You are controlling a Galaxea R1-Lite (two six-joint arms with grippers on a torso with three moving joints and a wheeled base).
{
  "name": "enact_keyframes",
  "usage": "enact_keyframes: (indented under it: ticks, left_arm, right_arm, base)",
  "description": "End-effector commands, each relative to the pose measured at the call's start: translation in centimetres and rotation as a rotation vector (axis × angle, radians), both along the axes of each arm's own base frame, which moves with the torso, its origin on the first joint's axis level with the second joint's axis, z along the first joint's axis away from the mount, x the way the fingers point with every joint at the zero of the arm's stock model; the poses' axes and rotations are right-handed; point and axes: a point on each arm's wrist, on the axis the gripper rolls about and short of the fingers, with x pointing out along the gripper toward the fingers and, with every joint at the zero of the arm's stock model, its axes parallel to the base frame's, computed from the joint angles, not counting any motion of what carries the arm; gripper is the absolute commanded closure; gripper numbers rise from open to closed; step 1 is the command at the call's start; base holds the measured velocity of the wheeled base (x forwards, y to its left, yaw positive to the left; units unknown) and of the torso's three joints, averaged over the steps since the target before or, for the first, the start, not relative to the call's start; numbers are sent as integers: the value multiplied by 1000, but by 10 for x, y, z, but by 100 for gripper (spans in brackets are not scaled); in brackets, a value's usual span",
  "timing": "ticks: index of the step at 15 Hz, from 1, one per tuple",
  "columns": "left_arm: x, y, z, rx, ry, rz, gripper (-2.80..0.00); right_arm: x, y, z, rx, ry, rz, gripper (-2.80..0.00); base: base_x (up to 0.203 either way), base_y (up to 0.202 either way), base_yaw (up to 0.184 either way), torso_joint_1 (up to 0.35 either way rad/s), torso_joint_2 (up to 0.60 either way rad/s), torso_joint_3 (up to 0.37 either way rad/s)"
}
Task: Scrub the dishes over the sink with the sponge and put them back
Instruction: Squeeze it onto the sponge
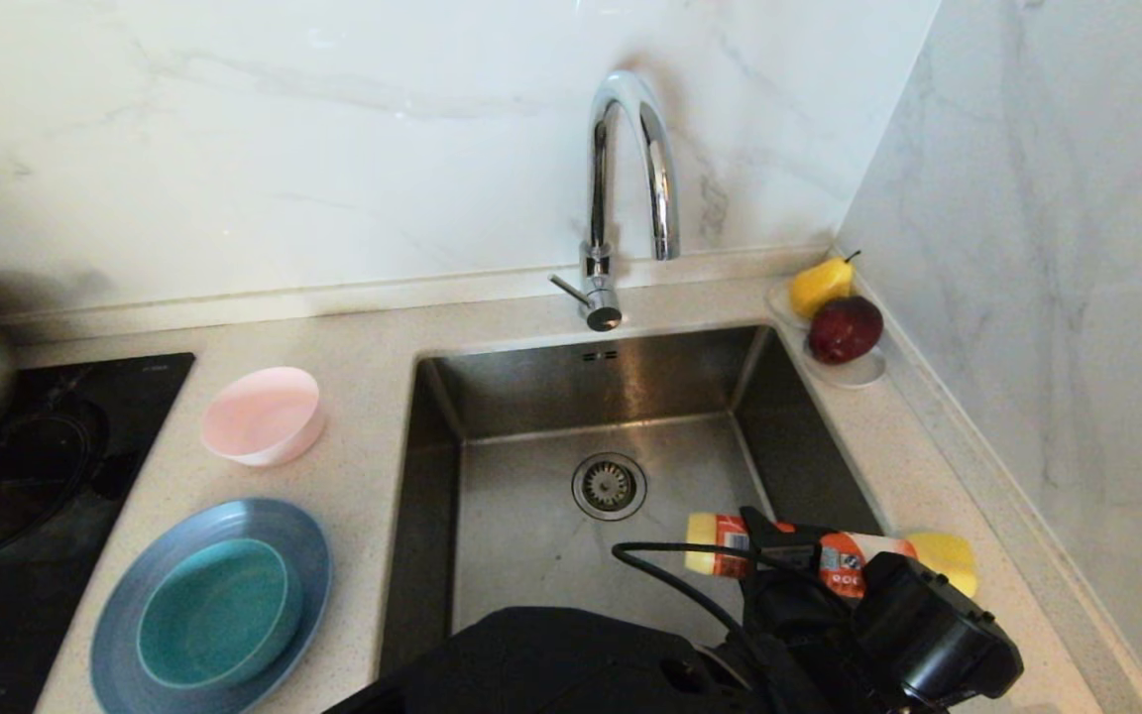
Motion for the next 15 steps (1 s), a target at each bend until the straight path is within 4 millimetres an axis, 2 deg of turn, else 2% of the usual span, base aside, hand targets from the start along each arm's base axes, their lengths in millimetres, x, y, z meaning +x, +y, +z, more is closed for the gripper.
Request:
enact_keyframes:
  ticks: [1, 7, 12, 15]
  left_arm:
    - [0, -1, -5, 19, 0, 5, 0]
    - [2, -2, -3, 42, -11, 17, 0]
    - [6, -9, 13, 96, -36, 3, 0]
    - [10, -10, 13, 104, -38, 5, 0]
  right_arm:
    - [0, 0, 0, 0, -1, 2, 0]
    - [0, 0, 0, 0, 0, 2, 0]
    - [0, 0, 0, 0, -1, 2, 0]
    - [0, 0, 0, 0, -1, 2, 0]
  base:
    - [0, 0, 0, 0, 0, 0]
    - [0, 0, 0, 0, 0, 0]
    - [0, 0, 0, 0, 0, 0]
    - [0, 0, 0, 0, 0, 0]
